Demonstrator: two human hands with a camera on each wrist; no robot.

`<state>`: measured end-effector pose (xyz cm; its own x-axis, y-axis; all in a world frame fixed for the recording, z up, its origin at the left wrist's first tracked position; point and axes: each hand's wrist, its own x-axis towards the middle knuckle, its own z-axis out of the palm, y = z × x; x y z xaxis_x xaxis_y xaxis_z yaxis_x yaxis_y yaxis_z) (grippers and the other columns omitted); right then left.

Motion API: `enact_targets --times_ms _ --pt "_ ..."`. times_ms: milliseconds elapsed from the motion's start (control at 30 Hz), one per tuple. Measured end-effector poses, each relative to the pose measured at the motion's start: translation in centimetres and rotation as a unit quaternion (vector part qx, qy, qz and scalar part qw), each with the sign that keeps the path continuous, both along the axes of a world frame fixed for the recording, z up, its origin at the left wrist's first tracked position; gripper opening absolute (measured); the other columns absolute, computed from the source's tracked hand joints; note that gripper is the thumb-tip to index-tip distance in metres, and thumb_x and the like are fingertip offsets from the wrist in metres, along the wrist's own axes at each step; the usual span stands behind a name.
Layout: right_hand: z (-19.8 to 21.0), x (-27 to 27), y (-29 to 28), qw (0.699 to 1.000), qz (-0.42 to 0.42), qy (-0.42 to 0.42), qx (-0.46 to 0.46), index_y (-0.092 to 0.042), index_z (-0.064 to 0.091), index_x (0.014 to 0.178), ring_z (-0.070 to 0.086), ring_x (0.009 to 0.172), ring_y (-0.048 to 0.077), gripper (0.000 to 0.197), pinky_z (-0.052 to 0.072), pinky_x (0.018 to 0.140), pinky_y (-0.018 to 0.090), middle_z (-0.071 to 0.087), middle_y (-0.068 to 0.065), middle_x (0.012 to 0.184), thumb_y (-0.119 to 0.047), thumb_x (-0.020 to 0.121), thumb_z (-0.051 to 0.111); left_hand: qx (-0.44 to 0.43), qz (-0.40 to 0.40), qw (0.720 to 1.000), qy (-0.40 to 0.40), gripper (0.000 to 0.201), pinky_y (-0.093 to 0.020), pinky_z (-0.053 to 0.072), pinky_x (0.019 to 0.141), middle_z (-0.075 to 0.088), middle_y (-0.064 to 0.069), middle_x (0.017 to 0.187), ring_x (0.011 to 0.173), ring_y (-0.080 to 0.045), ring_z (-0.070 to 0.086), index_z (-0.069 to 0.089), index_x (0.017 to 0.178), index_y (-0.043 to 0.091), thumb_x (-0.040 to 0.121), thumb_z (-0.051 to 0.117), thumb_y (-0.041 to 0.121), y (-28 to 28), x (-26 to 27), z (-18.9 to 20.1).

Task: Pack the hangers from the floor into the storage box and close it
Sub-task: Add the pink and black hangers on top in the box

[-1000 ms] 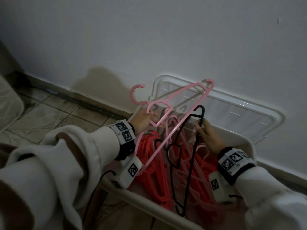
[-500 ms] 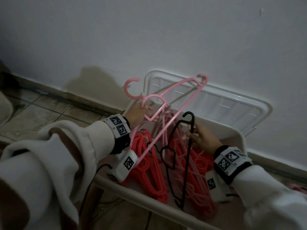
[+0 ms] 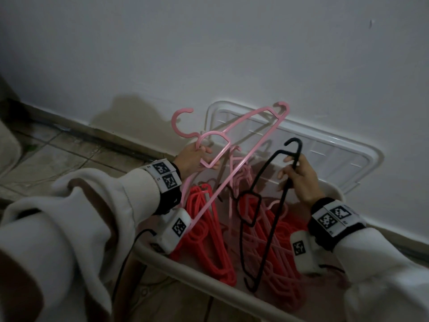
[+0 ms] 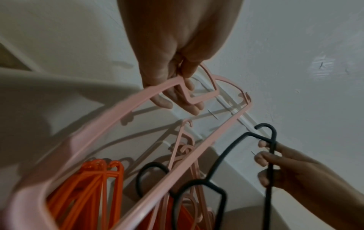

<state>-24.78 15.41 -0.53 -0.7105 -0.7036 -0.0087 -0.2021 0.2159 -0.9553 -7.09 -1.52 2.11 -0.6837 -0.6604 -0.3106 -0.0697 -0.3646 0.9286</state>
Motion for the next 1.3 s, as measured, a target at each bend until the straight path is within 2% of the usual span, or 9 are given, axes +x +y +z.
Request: enact_targets --times_ms 133,300,467,667,800,900,1000,1167,1300 --pt "1.8 -2.2 2.4 0.996 -0.061 -0.022 -0.062 -0.014 0.043 0.102 0.046 0.029 0.011 0.019 0.042 0.037 0.019 0.06 -0.005 0.05 -0.003 0.1 0.028 -0.028 -0.018 0.999 -0.01 0.028 -0.018 0.052 0.043 0.049 -0.019 0.075 0.037 -0.009 0.059 0.042 0.075 0.005 0.098 0.028 -0.002 0.2 -0.4 -0.4" --pt "4.7 -2.7 4.8 0.976 -0.073 -0.13 -0.156 -0.021 0.056 0.097 0.026 0.032 0.007 0.029 0.026 0.04 0.014 0.057 -0.004 0.051 -0.025 0.101 0.027 -0.085 -0.058 0.992 -0.078 0.023 -0.028 0.053 0.053 0.066 -0.006 0.053 0.043 -0.01 0.063 0.049 0.084 0.001 0.099 0.031 0.001 -0.2 -0.7 -1.9" --pt "8.6 -1.2 6.0 0.957 -0.019 -0.194 -0.214 -0.019 0.058 0.11 0.022 0.031 0.004 0.042 0.025 0.044 0.018 0.051 -0.005 0.048 -0.037 0.1 0.022 -0.156 -0.081 0.979 -0.105 0.027 -0.011 0.048 0.047 0.062 -0.004 0.059 0.04 -0.001 0.059 0.051 0.079 0.003 0.098 0.032 -0.001 0.3 -0.6 -2.5" --pt "12.7 0.8 6.9 0.936 0.04 -0.223 -0.27 -0.023 0.061 0.103 0.019 0.032 0.004 0.033 0.016 0.042 0.019 0.033 -0.009 0.039 -0.038 0.094 0.032 -0.222 -0.096 0.961 -0.133 0.018 -0.004 0.045 0.056 0.059 -0.006 0.076 0.052 0.008 0.06 0.054 0.1 -0.002 0.097 0.037 -0.001 0.1 -0.4 -2.4" --pt "15.1 2.0 7.2 0.93 0.079 -0.199 -0.298 -0.023 0.058 0.09 0.019 0.034 0.003 0.024 0.016 0.041 0.02 0.028 -0.011 0.037 -0.036 0.086 0.038 -0.232 -0.114 0.953 -0.159 0.028 -0.033 0.047 0.085 0.07 -0.021 0.087 0.077 -0.019 0.065 0.056 0.107 -0.018 0.097 0.038 0.0 0.3 -0.2 -2.8" --pt "16.4 3.9 6.2 0.936 0.158 -0.144 -0.28 -0.019 0.049 0.089 0.02 0.036 0.002 0.017 0.015 0.044 0.022 0.029 -0.012 0.04 -0.031 0.086 0.039 -0.232 -0.15 0.946 -0.168 0.024 -0.015 0.048 0.064 0.071 -0.013 0.089 0.069 -0.008 0.068 0.058 0.104 -0.009 0.098 0.039 0.005 1.4 -0.4 -2.3" --pt "16.3 6.7 4.1 0.937 0.228 -0.086 -0.25 -0.013 0.045 0.087 0.025 0.038 0.001 0.008 0.016 0.044 0.022 0.033 -0.013 0.044 -0.019 0.091 0.043 -0.148 -0.205 0.955 -0.154 0.024 -0.018 0.046 0.043 0.066 -0.013 0.076 0.049 -0.008 0.065 0.053 0.089 0.003 0.1 0.032 0.007 2.2 -1.0 -1.7" --pt "14.3 9.4 1.0 0.911 0.326 -0.131 -0.215 -0.012 0.044 0.081 0.022 0.041 0.003 0.008 0.01 0.046 0.027 0.037 -0.009 0.051 -0.013 0.088 0.041 -0.066 -0.214 0.959 -0.174 0.028 -0.021 0.046 0.052 0.063 -0.009 0.082 0.057 -0.011 0.066 0.055 0.086 0.009 0.101 0.032 0.013 1.8 -1.0 -1.0" --pt "13.2 7.2 0.1 0.85 0.311 -0.323 -0.277 -0.015 0.046 0.08 0.011 0.042 0.007 0.012 0.009 0.045 0.022 0.033 -0.01 0.049 -0.024 0.087 0.042 -0.075 -0.21 0.958 -0.179 0.029 -0.021 0.048 0.049 0.062 -0.01 0.084 0.055 -0.01 0.066 0.054 0.085 0.01 0.101 0.031 0.01 1.1 -0.5 -1.4"
